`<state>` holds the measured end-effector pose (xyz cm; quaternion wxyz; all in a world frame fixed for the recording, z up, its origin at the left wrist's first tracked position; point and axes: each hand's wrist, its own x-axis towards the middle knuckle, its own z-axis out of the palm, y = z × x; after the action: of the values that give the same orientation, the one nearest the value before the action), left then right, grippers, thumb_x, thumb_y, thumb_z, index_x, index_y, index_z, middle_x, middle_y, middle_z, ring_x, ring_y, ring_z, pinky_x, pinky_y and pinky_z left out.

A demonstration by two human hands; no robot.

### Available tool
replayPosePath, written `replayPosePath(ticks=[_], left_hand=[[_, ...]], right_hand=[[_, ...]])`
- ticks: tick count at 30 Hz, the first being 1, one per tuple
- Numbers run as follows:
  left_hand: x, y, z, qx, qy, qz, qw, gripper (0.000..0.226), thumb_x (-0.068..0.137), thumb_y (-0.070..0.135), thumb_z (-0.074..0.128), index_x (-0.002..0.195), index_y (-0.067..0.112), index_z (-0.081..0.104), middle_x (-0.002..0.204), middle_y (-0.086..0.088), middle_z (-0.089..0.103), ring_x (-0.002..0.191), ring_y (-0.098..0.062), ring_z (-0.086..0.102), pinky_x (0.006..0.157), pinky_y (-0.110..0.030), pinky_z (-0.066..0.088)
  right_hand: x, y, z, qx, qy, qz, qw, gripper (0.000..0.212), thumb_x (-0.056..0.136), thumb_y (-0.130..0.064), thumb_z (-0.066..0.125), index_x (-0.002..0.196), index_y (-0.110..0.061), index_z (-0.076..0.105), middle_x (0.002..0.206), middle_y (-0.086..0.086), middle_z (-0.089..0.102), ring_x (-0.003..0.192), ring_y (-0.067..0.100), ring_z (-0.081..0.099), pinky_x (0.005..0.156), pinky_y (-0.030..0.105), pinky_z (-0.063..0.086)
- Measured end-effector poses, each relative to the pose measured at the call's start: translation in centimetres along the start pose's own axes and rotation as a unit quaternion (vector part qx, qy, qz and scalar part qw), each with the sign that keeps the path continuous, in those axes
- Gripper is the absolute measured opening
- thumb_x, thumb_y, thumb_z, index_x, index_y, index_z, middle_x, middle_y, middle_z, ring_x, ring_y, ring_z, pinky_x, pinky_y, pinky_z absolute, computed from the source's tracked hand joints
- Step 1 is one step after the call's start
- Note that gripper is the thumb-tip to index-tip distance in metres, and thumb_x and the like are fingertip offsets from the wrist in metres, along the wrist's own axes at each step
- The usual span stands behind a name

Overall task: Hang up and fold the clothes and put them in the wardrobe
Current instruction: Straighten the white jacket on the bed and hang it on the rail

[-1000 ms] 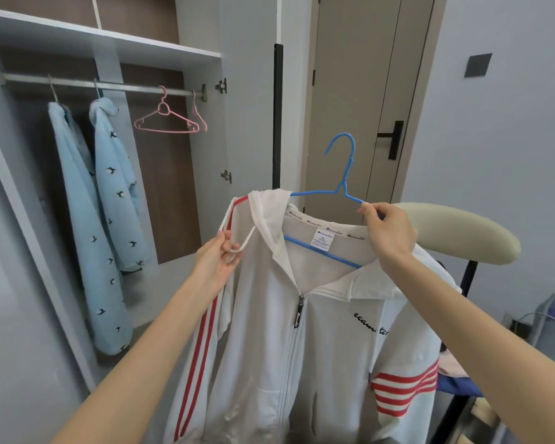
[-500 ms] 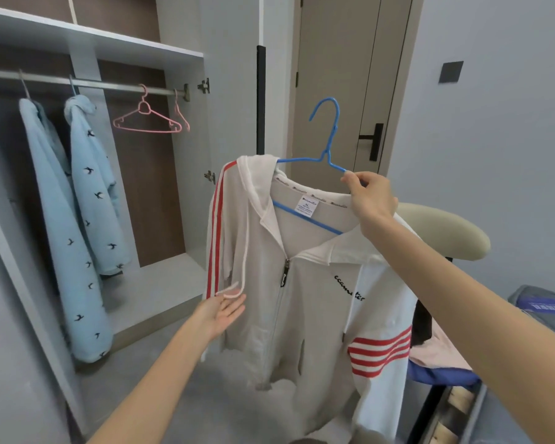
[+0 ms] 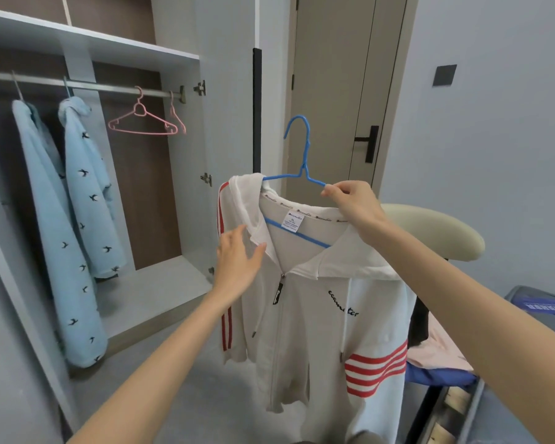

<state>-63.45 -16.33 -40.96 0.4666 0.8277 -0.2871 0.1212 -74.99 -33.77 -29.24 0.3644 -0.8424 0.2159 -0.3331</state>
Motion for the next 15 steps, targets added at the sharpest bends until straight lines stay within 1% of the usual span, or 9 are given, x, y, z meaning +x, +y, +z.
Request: replayPosePath(ticks=[1, 2, 3, 5, 6, 8, 11, 13, 15], left_hand=[[0.6, 0.1, 0.0, 0.005, 0.015, -0.030, 0.999, 0.060, 0.092, 0.044, 0.055, 0.141, 0.017, 0.035, 0.140, -0.009, 0.033, 0.129, -0.027, 0.037, 0.095, -0.035, 0.034], [1.0, 0.3, 0.0, 0.030, 0.035, -0.035, 0.998, 0.060, 0.090, 0.049, 0.057, 0.136, 0.016, 0.038, 0.135, -0.009, 0.034, 0.124, -0.028, 0.040, 0.089, -0.035, 0.037], [1.4, 0.5, 0.0, 0.069, 0.063, -0.022, 0.995, 0.059, 0.086, 0.051, 0.060, 0.129, 0.014, 0.042, 0.128, -0.010, 0.037, 0.118, -0.029, 0.044, 0.082, -0.034, 0.039], [2.2, 1.1, 0.0, 0.142, 0.117, 0.001, 0.983, 0.054, 0.081, 0.052, 0.065, 0.109, 0.010, 0.047, 0.113, -0.012, 0.042, 0.105, -0.032, 0.047, 0.069, -0.033, 0.038], [2.5, 1.4, -0.2, 0.165, 0.135, -0.002, 0.977, 0.053, 0.081, 0.052, 0.065, 0.104, 0.008, 0.046, 0.110, -0.013, 0.043, 0.100, -0.032, 0.048, 0.065, -0.033, 0.036], [2.9, 1.7, -0.6, 0.177, 0.152, -0.009, 0.972, 0.048, 0.087, 0.051, 0.059, 0.103, 0.007, 0.047, 0.109, -0.014, 0.048, 0.093, -0.029, 0.049, 0.061, -0.033, 0.033], [2.8, 0.9, -1.1, 0.193, 0.155, 0.034, 0.968, 0.030, 0.099, 0.036, 0.044, 0.103, 0.008, 0.053, 0.106, -0.011, 0.057, 0.083, -0.017, 0.046, 0.058, -0.027, 0.028], [2.3, 0.4, -1.3, 0.215, 0.138, 0.034, 0.966, 0.028, 0.102, 0.029, 0.036, 0.107, 0.008, 0.055, 0.106, -0.010, 0.059, 0.088, -0.023, 0.053, 0.060, -0.032, 0.032], [1.8, 0.3, -1.3, 0.217, 0.127, 0.022, 0.968, 0.029, 0.102, 0.026, 0.033, 0.107, 0.009, 0.056, 0.103, -0.007, 0.059, 0.090, -0.026, 0.056, 0.062, -0.036, 0.037]], right_hand=[[-0.1, 0.1, -0.2, -0.008, -0.009, -0.006, 1.000, 0.023, 0.093, -0.040, 0.050, 0.079, -0.033, 0.068, 0.089, -0.003, 0.069, 0.090, 0.023, 0.060, 0.086, 0.040, 0.047], [-0.2, 0.1, -0.3, -0.016, -0.020, -0.012, 1.000, 0.024, 0.093, -0.039, 0.050, 0.078, -0.032, 0.067, 0.080, -0.005, 0.066, 0.082, 0.022, 0.058, 0.081, 0.038, 0.046], [-0.4, 0.1, -0.4, -0.021, -0.033, -0.017, 0.999, 0.026, 0.093, -0.039, 0.049, 0.076, -0.030, 0.066, 0.070, -0.007, 0.059, 0.074, 0.020, 0.053, 0.076, 0.036, 0.044], [-0.9, 0.1, -0.4, -0.026, -0.049, -0.019, 0.998, 0.029, 0.092, -0.039, 0.049, 0.071, -0.024, 0.062, 0.060, -0.008, 0.048, 0.067, 0.019, 0.046, 0.071, 0.035, 0.040], [-1.1, 0.1, -0.4, -0.034, -0.051, -0.018, 0.998, 0.033, 0.092, -0.042, 0.050, 0.067, -0.021, 0.057, 0.057, -0.008, 0.044, 0.065, 0.020, 0.044, 0.069, 0.034, 0.038], [-1.4, 0.1, -0.3, -0.062, -0.045, -0.019, 0.997, 0.045, 0.089, -0.052, 0.054, 0.057, -0.020, 0.045, 0.052, -0.008, 0.041, 0.060, 0.019, 0.043, 0.063, 0.033, 0.036], [-1.4, 0.2, -0.3, -0.091, -0.058, -0.020, 0.994, 0.060, 0.082, -0.061, 0.059, 0.050, -0.020, 0.028, 0.043, -0.011, 0.031, 0.048, 0.016, 0.036, 0.058, 0.030, 0.031], [-1.3, 0.4, -0.2, -0.089, -0.084, -0.017, 0.992, 0.062, 0.082, -0.060, 0.059, 0.050, -0.021, 0.022, 0.037, -0.011, 0.025, 0.043, 0.015, 0.033, 0.058, 0.030, 0.032], [-1.2, 0.8, 0.2, -0.100, -0.085, -0.025, 0.991, 0.061, 0.085, -0.058, 0.057, 0.051, -0.021, 0.022, 0.036, -0.011, 0.024, 0.043, 0.015, 0.031, 0.057, 0.029, 0.032]])
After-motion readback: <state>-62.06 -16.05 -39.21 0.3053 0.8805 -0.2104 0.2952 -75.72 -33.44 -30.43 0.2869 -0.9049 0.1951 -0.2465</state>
